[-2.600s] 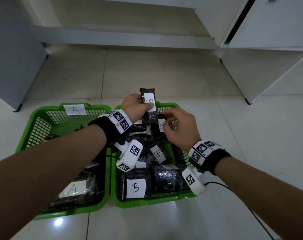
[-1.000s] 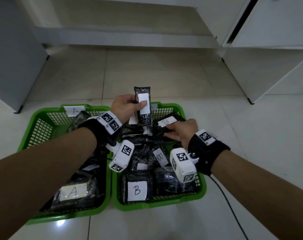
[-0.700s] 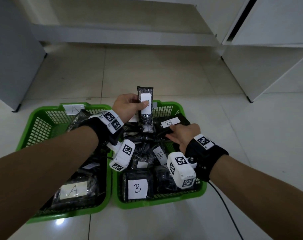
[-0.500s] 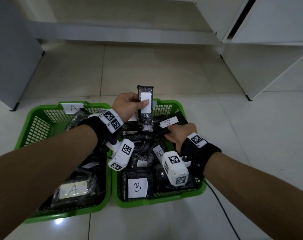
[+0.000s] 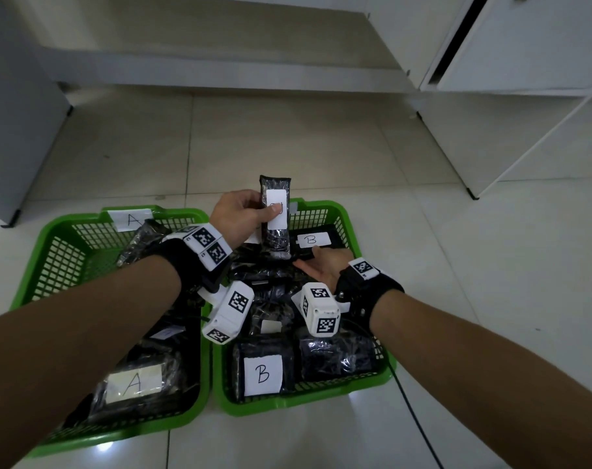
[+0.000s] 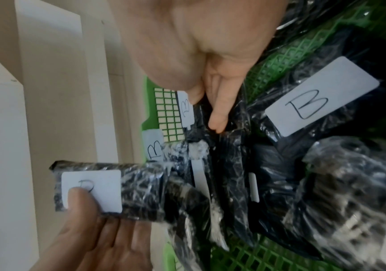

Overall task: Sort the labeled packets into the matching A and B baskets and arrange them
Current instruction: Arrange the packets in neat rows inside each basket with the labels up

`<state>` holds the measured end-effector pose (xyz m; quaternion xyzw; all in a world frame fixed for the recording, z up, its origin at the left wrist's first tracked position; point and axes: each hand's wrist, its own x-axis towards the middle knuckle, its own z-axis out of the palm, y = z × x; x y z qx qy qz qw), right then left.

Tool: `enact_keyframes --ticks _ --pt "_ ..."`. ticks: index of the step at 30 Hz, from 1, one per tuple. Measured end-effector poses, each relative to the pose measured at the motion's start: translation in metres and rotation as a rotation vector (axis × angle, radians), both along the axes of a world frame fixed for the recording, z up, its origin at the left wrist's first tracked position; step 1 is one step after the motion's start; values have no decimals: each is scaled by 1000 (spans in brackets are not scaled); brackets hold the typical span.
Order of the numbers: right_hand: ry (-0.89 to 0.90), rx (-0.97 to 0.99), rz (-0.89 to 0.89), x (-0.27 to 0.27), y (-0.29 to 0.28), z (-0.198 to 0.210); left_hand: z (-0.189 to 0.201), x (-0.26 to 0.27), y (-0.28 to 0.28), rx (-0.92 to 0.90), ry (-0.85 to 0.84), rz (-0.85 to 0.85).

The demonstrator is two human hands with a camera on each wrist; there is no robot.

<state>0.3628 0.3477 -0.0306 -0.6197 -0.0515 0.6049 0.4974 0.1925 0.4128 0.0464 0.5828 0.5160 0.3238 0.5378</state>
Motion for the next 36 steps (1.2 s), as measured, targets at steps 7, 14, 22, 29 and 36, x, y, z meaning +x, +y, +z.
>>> enact_keyframes --ticks 7,14,22,29,36 --pt "-515 -91 371 4 -6 39 1 3 -1 -4 -1 -7" --pt "-1692 -10 1088 -2 1 70 4 2 -3 33 25 24" --pt "-1740 49 1275 9 23 54 -12 -7 -9 107 212 -82" --pt "-1797 143 1210 4 14 41 -16 -1 -13 183 285 -106" --pt "-1809 62 1234 0 13 41 -16 1 -15 197 336 -101"
